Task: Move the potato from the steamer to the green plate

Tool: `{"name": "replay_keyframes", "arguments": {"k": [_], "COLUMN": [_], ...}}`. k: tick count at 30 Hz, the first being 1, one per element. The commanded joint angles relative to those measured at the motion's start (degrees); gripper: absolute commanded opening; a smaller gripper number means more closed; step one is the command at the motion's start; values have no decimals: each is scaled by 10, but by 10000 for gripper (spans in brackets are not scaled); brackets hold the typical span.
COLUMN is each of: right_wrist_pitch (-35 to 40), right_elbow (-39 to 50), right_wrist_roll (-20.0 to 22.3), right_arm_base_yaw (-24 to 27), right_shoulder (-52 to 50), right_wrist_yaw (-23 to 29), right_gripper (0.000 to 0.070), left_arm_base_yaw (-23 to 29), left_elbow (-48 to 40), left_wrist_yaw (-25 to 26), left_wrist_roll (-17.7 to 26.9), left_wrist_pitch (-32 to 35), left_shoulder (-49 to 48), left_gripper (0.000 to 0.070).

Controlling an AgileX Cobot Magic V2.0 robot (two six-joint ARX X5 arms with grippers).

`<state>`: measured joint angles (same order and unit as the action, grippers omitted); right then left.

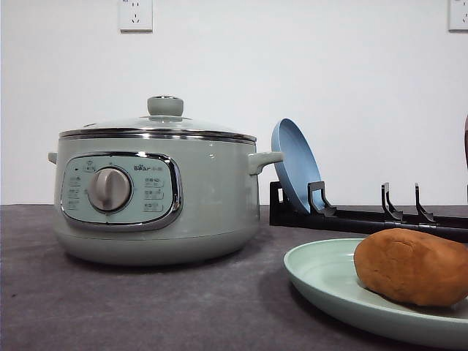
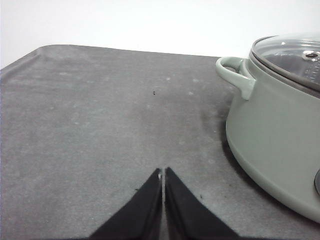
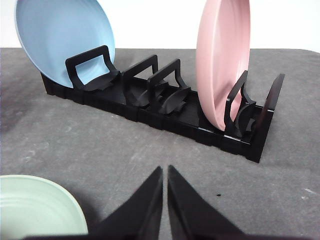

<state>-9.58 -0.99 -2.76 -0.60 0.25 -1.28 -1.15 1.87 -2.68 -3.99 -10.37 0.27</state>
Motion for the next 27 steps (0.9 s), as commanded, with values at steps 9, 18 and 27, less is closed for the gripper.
{"name": "replay_keyframes", "arguments": {"k": [9,18,27], "right_wrist_pitch": [8,7,7], "right_elbow": [3,3,3], "right_wrist_roll": [2,2,2], "right_arm_base_yaw": [0,0,0], "right_shoulder": [0,0,0], "right_wrist_yaw": [2,2,2], "right_gripper": [4,4,4], "left_arm_base_yaw": [0,0,0], "left_elbow": [-12,-12,-12], "left_wrist_yaw": [0,0,0], "left_wrist_roll": [3,3,3], "left_wrist_pitch": [-4,-4,-4], "left_shoulder": [-1,-1,-1], "left_gripper": [0,0,0]}}
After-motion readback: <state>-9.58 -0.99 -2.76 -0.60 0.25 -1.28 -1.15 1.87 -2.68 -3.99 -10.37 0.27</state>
